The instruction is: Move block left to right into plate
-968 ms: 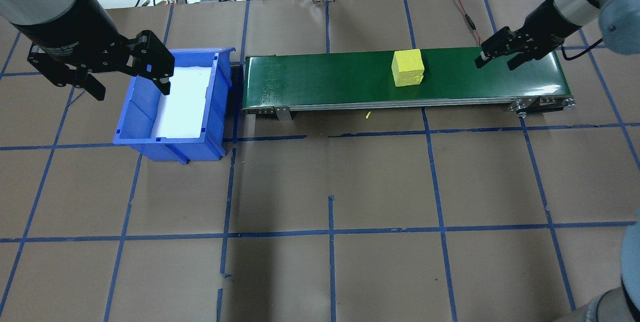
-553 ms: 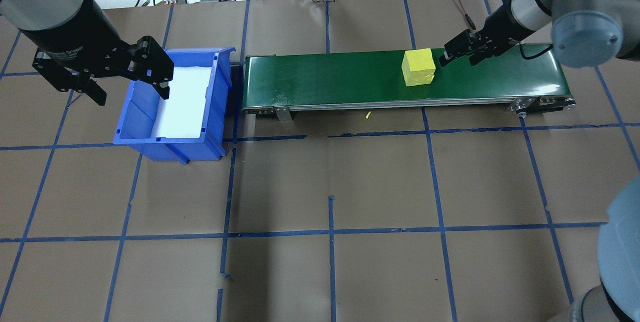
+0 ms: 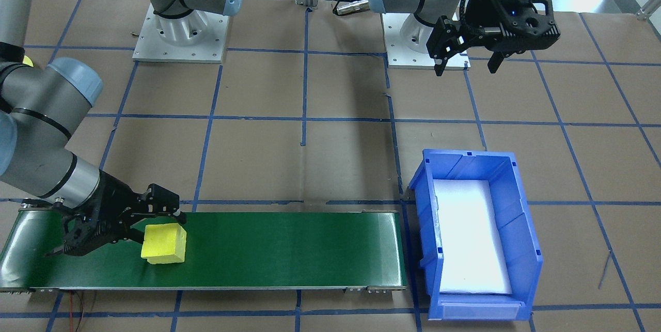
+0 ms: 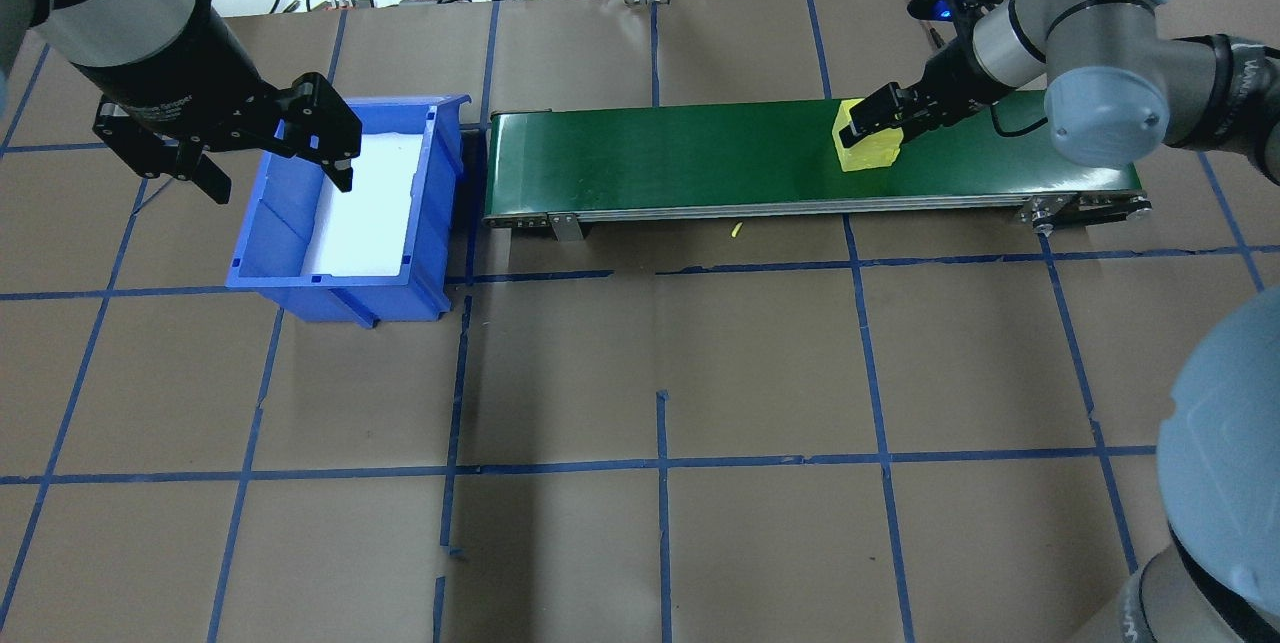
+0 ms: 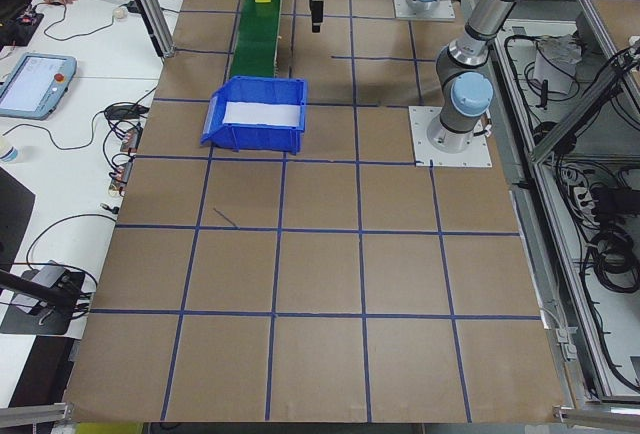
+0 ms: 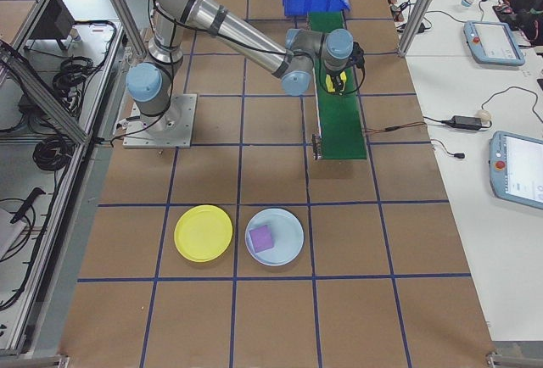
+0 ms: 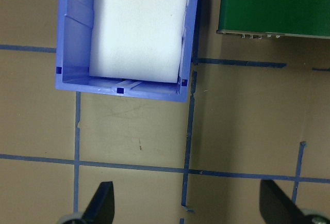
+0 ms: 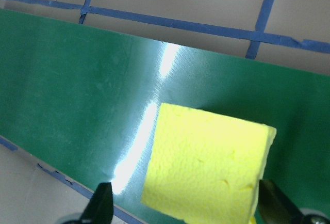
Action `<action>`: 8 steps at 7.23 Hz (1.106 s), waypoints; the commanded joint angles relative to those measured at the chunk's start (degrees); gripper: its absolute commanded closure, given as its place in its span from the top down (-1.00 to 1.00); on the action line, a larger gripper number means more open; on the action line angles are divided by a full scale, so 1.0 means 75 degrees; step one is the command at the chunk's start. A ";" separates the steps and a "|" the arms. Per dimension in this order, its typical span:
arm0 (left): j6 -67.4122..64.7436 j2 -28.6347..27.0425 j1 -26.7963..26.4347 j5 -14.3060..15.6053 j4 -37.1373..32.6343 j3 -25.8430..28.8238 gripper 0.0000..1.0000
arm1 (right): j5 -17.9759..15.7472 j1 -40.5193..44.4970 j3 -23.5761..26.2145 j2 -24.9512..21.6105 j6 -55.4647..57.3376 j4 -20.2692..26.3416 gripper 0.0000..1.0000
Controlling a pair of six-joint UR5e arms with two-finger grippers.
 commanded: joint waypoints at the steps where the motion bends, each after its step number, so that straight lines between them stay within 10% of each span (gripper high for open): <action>1: 0.0341 -0.0073 -0.0033 0.0015 0.0068 0.0011 1.00 | -0.0102 -0.0028 0.0031 0.0122 -0.0023 -0.0023 0.91; 4: 0.0387 -0.0050 -0.0056 0.0038 0.0056 -0.0001 0.57 | -0.1040 -0.0168 -0.0027 0.0087 0.0152 0.0000 -0.30; 6: 0.0423 -0.0026 -0.0057 0.0050 0.0045 0.0022 0.02 | -0.2066 -0.1240 -0.0121 -0.0401 0.0165 0.0175 -0.41; 8: 0.0434 0.0009 -0.0068 0.0179 0.0056 -0.0001 -0.18 | -0.2178 -0.3125 -0.0097 -0.0953 -0.0535 0.1681 -0.44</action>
